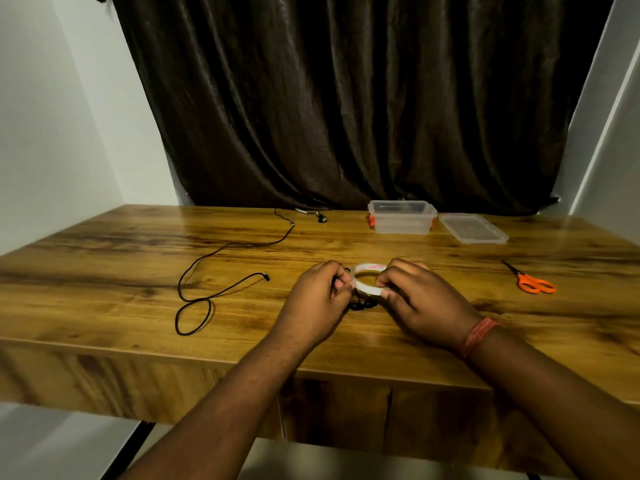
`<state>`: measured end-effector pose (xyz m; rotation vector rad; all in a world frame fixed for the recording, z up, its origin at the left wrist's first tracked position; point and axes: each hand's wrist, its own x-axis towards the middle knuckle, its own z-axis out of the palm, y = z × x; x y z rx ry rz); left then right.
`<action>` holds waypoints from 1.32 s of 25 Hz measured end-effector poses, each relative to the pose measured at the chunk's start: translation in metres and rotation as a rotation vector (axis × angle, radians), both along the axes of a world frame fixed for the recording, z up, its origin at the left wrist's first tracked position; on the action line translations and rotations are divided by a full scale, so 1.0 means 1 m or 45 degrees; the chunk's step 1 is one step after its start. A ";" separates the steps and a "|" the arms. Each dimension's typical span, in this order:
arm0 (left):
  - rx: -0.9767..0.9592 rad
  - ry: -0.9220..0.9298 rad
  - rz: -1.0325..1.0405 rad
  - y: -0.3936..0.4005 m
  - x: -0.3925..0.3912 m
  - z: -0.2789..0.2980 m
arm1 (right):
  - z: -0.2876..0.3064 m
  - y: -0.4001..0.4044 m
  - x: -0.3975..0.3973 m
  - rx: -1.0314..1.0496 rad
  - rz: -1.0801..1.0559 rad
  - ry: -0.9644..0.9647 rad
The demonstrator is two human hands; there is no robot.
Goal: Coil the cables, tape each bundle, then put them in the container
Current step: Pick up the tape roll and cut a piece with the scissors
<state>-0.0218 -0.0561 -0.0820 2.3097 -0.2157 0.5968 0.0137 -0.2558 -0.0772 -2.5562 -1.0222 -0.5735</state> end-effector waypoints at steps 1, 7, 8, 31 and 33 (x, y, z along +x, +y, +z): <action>-0.004 -0.001 -0.003 0.000 0.001 0.000 | 0.001 0.000 -0.001 0.006 0.000 0.003; -0.155 0.110 -0.166 0.001 0.000 0.000 | 0.002 0.000 -0.002 0.169 0.070 0.093; -0.280 0.185 -0.200 0.003 -0.001 0.000 | 0.003 -0.001 -0.002 0.254 0.100 0.130; -1.732 0.472 -0.877 0.018 -0.002 0.019 | 0.003 -0.016 0.016 1.312 0.530 1.028; -1.729 0.457 -0.867 0.017 -0.003 0.019 | 0.002 -0.018 0.018 1.283 0.560 1.051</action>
